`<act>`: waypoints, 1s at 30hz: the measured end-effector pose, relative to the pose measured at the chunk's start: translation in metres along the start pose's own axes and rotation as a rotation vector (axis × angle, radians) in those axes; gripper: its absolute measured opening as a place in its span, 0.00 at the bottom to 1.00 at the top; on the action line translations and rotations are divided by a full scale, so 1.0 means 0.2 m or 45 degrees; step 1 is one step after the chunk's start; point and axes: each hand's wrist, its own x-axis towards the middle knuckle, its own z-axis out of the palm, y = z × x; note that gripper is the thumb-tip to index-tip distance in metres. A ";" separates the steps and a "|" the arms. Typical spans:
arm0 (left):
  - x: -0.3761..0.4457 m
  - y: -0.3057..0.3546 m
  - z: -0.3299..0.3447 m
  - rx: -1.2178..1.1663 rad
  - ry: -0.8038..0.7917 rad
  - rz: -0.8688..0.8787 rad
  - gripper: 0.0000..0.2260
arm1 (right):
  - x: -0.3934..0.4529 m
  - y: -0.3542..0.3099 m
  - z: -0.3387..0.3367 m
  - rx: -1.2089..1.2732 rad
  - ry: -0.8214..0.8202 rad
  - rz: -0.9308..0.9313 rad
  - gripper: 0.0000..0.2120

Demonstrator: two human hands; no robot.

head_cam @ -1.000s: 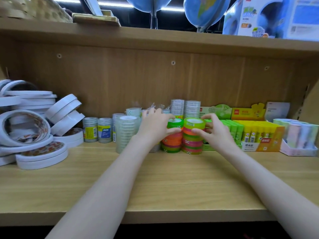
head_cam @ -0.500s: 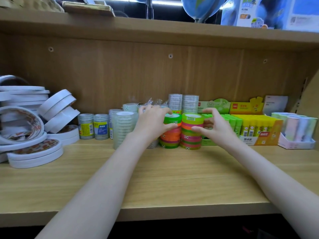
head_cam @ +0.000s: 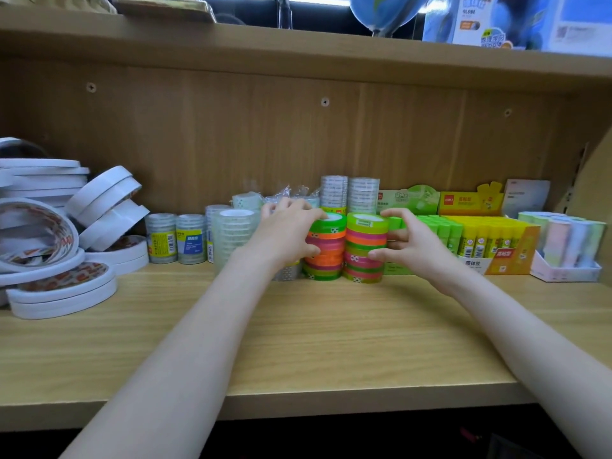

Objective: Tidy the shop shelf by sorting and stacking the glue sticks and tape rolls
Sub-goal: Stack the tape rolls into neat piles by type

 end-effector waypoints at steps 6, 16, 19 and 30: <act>0.00 0.00 0.00 0.011 -0.016 0.004 0.29 | -0.02 -0.04 0.02 -0.263 0.003 -0.084 0.38; 0.00 0.01 0.01 0.043 0.012 0.010 0.30 | -0.03 -0.05 0.04 -0.408 0.046 -0.155 0.38; 0.00 0.00 0.02 0.033 0.028 0.011 0.30 | -0.03 -0.05 0.03 -0.399 0.039 -0.135 0.39; -0.01 0.00 0.04 0.062 0.109 0.005 0.30 | -0.03 -0.03 0.01 -0.414 0.037 -0.054 0.37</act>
